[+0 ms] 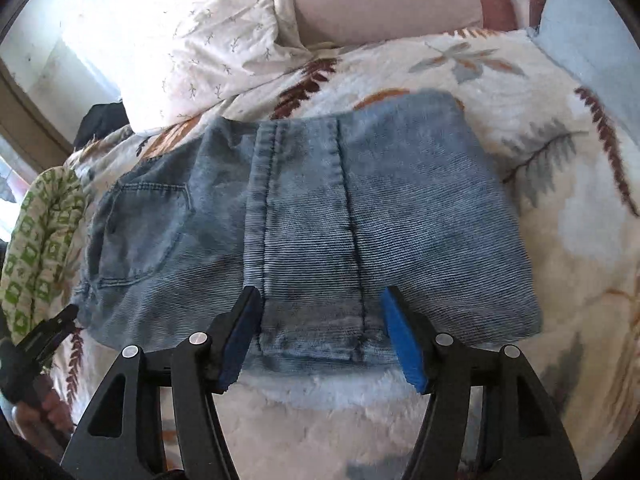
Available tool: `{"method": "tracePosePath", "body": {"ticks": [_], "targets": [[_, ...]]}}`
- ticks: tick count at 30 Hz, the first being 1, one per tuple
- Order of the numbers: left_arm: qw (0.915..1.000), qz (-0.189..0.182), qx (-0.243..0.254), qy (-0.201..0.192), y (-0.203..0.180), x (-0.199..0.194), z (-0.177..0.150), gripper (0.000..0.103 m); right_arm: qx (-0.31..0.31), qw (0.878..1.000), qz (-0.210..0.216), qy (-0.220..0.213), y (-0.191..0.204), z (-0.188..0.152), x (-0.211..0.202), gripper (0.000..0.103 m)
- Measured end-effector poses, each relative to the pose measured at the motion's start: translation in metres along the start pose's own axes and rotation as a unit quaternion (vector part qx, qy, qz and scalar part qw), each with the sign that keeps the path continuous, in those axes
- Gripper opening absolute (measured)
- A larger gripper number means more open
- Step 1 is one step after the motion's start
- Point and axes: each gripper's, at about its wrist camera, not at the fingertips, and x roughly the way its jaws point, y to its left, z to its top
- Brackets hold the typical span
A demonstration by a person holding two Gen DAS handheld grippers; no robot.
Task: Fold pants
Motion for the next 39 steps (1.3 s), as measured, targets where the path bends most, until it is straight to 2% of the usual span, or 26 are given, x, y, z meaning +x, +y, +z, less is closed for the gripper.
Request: {"method": "tracePosePath", "body": {"ticks": [4,6,8,10,13,16,18,24,26,29,31,32,33,34,39], "targets": [[0.9996,-0.027,0.007,0.009,-0.012,0.006,-0.004,0.057,-0.076,0.995,0.06,-0.009,0.069,0.031,-0.01,0.063],[0.9987,-0.05,0.006,0.013,-0.015,0.008,-0.006,0.042,-0.131,0.986,0.098,0.007,0.119,0.05,0.001,0.065],[0.9982,-0.059,0.004,0.009,-0.017,0.007,-0.006,0.034,-0.177,0.977,0.117,0.029,0.167,0.069,0.019,0.065],[0.9971,-0.074,-0.016,0.007,-0.013,0.007,-0.005,0.026,-0.221,0.966,0.125,0.052,0.213,0.083,0.04,0.065],[0.9932,-0.098,-0.06,0.015,-0.001,0.01,-0.003,0.023,-0.278,0.948,0.131,0.087,0.266,0.096,0.073,0.065],[0.9895,-0.112,-0.089,0.02,0.005,0.013,-0.003,0.023,-0.314,0.933,0.126,0.119,0.3,0.099,0.106,0.065],[0.9896,-0.112,-0.088,0.019,0.004,0.013,-0.002,0.023,-0.333,0.927,0.114,0.128,0.317,0.1,0.128,0.065],[0.9875,-0.119,-0.101,0.022,0.006,0.014,-0.002,0.023,-0.353,0.915,0.116,0.156,0.336,0.098,0.161,0.065],[0.9881,-0.117,-0.098,0.021,0.006,0.014,-0.002,0.023,-0.364,0.91,0.103,0.167,0.342,0.094,0.173,0.065],[0.9888,-0.114,-0.095,0.02,0.005,0.013,-0.003,0.023,-0.381,0.906,0.054,0.176,0.342,0.084,0.197,0.065],[0.9884,-0.114,-0.098,0.02,0.004,0.014,-0.003,0.023,-0.362,0.911,0.038,0.193,0.332,0.082,0.208,0.051],[0.9881,-0.116,-0.1,0.02,0.005,0.014,-0.004,0.023,-0.36,0.913,0.038,0.186,0.33,0.082,0.207,0.043],[0.9879,-0.116,-0.1,0.019,0.004,0.014,-0.003,0.023,-0.362,0.915,0.039,0.174,0.327,0.082,0.202,0.025],[0.988,-0.117,-0.1,0.018,0.004,0.014,-0.001,0.023,-0.365,0.915,0.03,0.17,0.324,0.082,0.199,0.018],[0.9886,-0.122,-0.088,0.001,0.001,0.006,-0.002,0.023,-0.328,0.936,0.054,0.121,0.305,0.092,0.16,0.01]]}}
